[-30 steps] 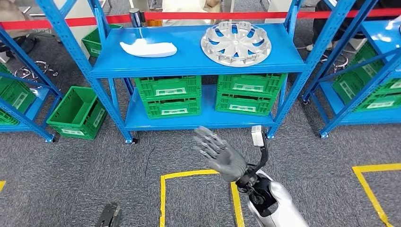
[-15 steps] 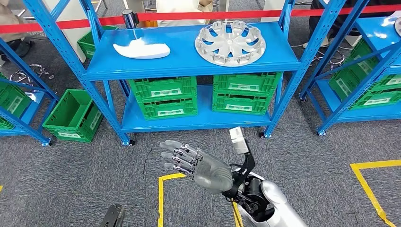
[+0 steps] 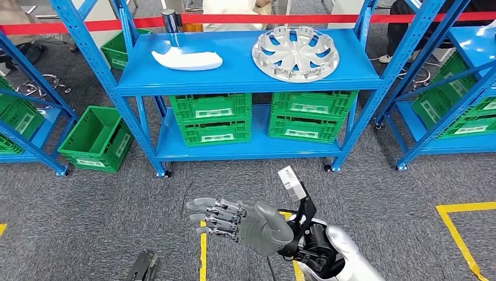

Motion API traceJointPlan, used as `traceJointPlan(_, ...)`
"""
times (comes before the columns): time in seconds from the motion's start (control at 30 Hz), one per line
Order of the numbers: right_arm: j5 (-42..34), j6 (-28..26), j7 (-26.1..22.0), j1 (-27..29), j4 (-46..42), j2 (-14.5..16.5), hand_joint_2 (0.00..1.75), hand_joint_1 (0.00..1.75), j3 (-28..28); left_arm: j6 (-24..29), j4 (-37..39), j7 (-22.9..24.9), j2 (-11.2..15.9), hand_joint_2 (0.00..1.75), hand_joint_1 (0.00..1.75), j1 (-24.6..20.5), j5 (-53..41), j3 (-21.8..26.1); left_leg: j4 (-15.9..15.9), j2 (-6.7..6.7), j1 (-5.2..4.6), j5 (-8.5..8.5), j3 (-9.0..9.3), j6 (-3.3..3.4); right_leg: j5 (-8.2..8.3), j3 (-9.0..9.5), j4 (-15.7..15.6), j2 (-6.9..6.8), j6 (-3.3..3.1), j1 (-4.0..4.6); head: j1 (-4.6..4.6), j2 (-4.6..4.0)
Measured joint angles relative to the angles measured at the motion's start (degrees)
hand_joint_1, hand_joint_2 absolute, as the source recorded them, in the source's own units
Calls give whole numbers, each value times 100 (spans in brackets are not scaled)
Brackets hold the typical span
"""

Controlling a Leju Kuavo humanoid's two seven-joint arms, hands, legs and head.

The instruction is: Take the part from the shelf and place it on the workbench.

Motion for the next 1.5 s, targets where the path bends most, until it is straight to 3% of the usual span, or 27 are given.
traceJointPlan(0.1, 2, 40, 0, -4, -18, 2, 0, 0, 5, 9, -2, -7, 17, 0, 0, 4, 28, -27, 27, -1, 7, -18, -29, -55, 39, 30, -62, 5, -84, -2, -2, 0)
traceJointPlan(0.17, 1, 66, -3, -9, -43, 11, 0, 0, 7, 11, -15, -9, 29, 0, 0, 6, 45, -52, 242, 1, 33, -175, -131, -121, 54, 46, -83, 6, -140, -45, -10, 0)
traceJointPlan(0.27, 0, 95, -10, -4, -61, 19, 0, 0, 9, 11, -34, -13, 51, 0, 0, 14, 70, -101, 1307, 6, 94, -694, -619, -240, 55, 53, -88, 5, -186, -58, -18, 0)
traceJointPlan(0.3, 1, 102, -12, 1, -61, 16, 0, 0, 11, 11, -36, -14, 55, 0, 0, 20, 76, -113, 1601, 7, 113, -778, -761, -264, 53, 53, -87, 6, -187, -57, -17, 0)
traceJointPlan(0.33, 1, 108, -15, 4, -61, 15, 0, 0, 13, 11, -39, -15, 57, 0, 0, 25, 80, -123, 1694, 9, 129, -751, -808, -279, 53, 56, -86, 8, -186, -58, -17, 0)
traceJointPlan(0.37, 2, 114, -17, 6, -61, 14, 0, 0, 14, 13, -42, -17, 61, 0, 0, 27, 82, -129, 1545, 12, 143, -617, -738, -284, 52, 63, -86, 11, -185, -61, -17, 0)
traceJointPlan(0.47, 6, 136, -38, 0, -66, 16, 0, 0, 15, 39, -60, -21, 75, 0, 0, 18, 90, -141, 396, 16, 152, -105, -180, -247, 51, 76, -83, 26, -168, -48, -16, 0)
traceJointPlan(0.53, 17, 160, -51, -1, -75, 18, 0, 0, 15, 59, -74, -16, 82, 0, 0, 14, 105, -158, 50, 13, 119, -51, -28, -197, 60, 48, -83, 27, -115, -23, -13, 0)
traceJointPlan(0.63, 42, 206, -57, 4, -111, 18, 0, 0, 11, 76, -89, 2, 89, 0, 0, 20, 143, -179, -25, 17, 101, -14, 0, -81, 50, 7, -66, 22, -12, -23, -8, -1)
traceJointPlan(0.67, 47, 219, -60, 1, -127, 17, 0, 0, 7, 80, -93, 5, 89, 0, 0, 18, 154, -184, -64, 22, 107, 17, 24, -36, -22, -57, 58, 18, -10, -23, -2, -1)
traceJointPlan(0.73, 52, 234, -66, 5, -141, 12, 0, 0, 0, 81, -98, 10, 90, 0, 0, 14, 164, -192, -108, 31, 103, 56, 47, 23, -308, -361, 690, 12, -64, -26, 12, 0)
traceJointPlan(0.8, 56, 241, -68, 32, -142, 1, 0, 0, -3, 81, -98, 12, 92, 0, 0, 19, 170, -200, -106, 28, 79, 61, 35, 42, -575, -728, 1452, 12, -92, -26, 15, 0)
traceJointPlan(0.83, 59, 244, -68, 46, -142, -7, 0, 0, -4, 82, -98, 12, 92, 0, 0, 23, 177, -206, -104, 25, 68, 61, 32, 45, -602, -805, 1608, 11, -72, -26, 15, 0)
traceJointPlan(0.87, 62, 248, -68, 53, -142, -11, 0, 0, -5, 83, -98, 12, 92, 0, 0, 25, 189, -214, -100, 19, 61, 60, 33, 45, -538, -758, 1513, 11, -34, -26, 15, 0)
traceJointPlan(0.93, 70, 253, -68, 54, -143, -14, 0, 0, -9, 84, -102, 12, 91, 0, 0, 27, 214, -238, -82, 7, 54, 51, 36, 31, -249, -374, 749, 6, 40, -26, 16, 0)
traceJointPlan(1.0, 82, 257, -70, 56, -146, -14, 0, 0, -14, 83, -108, 12, 90, 0, 0, 28, 222, -264, -35, -1, 23, 20, 14, -13, -32, -25, 76, 1, 21, -10, 14, 0)
traceJointPlan(1.03, 90, 261, -73, 58, -150, -16, 0, 0, -16, 82, -111, 12, 91, 0, 0, 31, 223, -272, -17, -3, 14, 8, 3, -38, 4, 40, -49, 0, -14, 3, 12, 0)
traceJointPlan(1.17, 120, 303, -87, 65, -203, -29, 0, 0, -22, 79, -131, 20, 111, 0, 0, 40, 225, -310, 122, 0, 47, -103, -63, -141, 32, 72, -94, 8, -140, -24, 5, 0)
traceJointPlan(1.2, 128, 320, -91, 65, -219, -27, 0, 0, -24, 80, -135, 28, 119, 0, 0, 41, 227, -324, 327, 3, 60, -227, -157, -178, 33, 87, -103, 9, -167, -46, -1, 0)
traceJointPlan(1.27, 148, 349, -96, 77, -237, -25, 0, 0, -25, 81, -138, 47, 129, 0, 0, 45, 233, -348, 1065, 10, 93, -570, -515, -248, 21, 99, -102, 9, -204, -42, -16, 0)
traceJointPlan(1.33, 177, 365, -96, 102, -239, -26, 0, 0, -26, 81, -139, 59, 138, 0, 0, 51, 238, -370, 1642, 12, 120, -717, -830, -289, 12, 104, -100, 10, -213, -33, -15, 0)
traceJointPlan(1.37, 190, 368, -96, 112, -240, -26, 0, 0, -27, 81, -140, 62, 140, 0, 0, 52, 238, -386, 1623, 13, 128, -629, -845, -292, 8, 112, -99, 14, -215, -31, -15, 0)
traceJointPlan(1.4, 199, 371, -96, 117, -245, -25, 0, 0, -28, 81, -141, 63, 143, 0, 0, 51, 238, -401, 1366, 14, 133, -443, -742, -283, 1, 126, -99, 19, -216, -31, -15, 0)
traceJointPlan(1.43, 205, 372, -96, 120, -256, -24, 0, 0, -32, 82, -143, 63, 146, 0, 0, 49, 237, -413, 957, 15, 136, -213, -556, -264, -7, 143, -100, 27, -214, -30, -15, 0)
traceJointPlan(1.5, 207, 375, -96, 119, -284, -18, 0, 0, -48, 83, -146, 65, 152, 0, 0, 39, 238, -426, 250, 14, 119, 39, -209, -211, -24, 159, -101, 38, -190, -9, -13, 0)
